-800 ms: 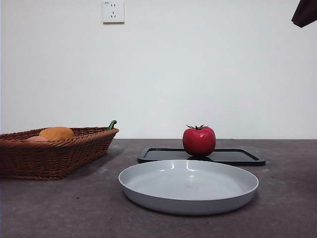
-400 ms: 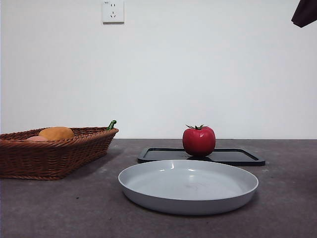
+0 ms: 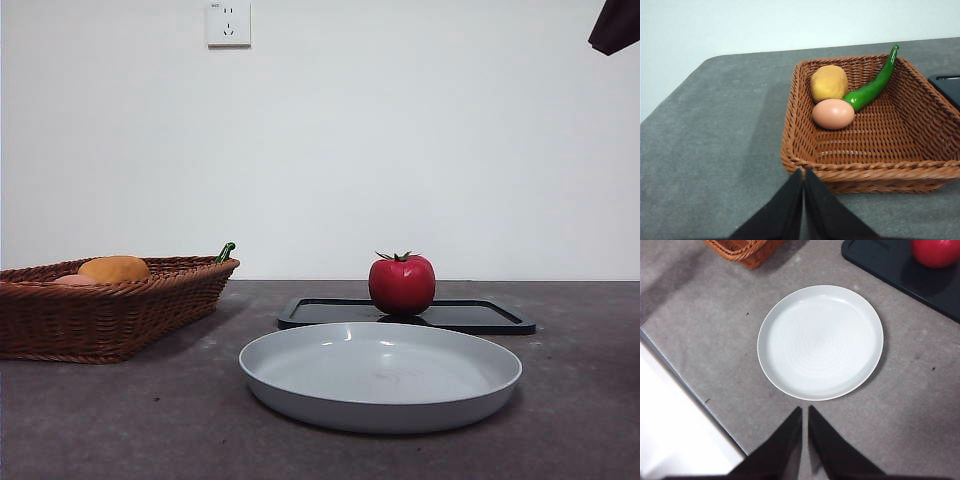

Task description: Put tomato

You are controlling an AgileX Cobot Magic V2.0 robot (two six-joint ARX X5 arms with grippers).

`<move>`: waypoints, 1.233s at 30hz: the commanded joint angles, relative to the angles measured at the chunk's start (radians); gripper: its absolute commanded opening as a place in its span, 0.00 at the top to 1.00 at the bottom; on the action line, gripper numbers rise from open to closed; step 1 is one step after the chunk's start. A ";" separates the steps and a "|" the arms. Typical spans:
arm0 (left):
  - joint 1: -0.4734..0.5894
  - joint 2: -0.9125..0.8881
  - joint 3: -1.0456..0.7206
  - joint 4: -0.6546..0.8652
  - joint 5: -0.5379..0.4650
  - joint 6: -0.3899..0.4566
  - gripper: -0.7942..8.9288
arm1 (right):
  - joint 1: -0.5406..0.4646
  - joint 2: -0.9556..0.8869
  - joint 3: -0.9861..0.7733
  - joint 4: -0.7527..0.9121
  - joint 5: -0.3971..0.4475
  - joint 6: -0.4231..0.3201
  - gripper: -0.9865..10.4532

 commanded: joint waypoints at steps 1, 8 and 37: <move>0.001 -0.002 -0.009 -0.039 -0.002 -0.008 0.91 | 0.009 0.005 0.009 0.010 0.000 0.010 0.90; 0.001 -0.002 -0.009 -0.025 -0.002 -0.010 0.91 | 0.009 0.005 0.009 0.010 0.000 0.010 0.90; 0.001 -0.002 -0.009 -0.026 -0.002 -0.010 0.91 | -0.229 -0.132 0.002 0.071 -0.001 -0.042 0.90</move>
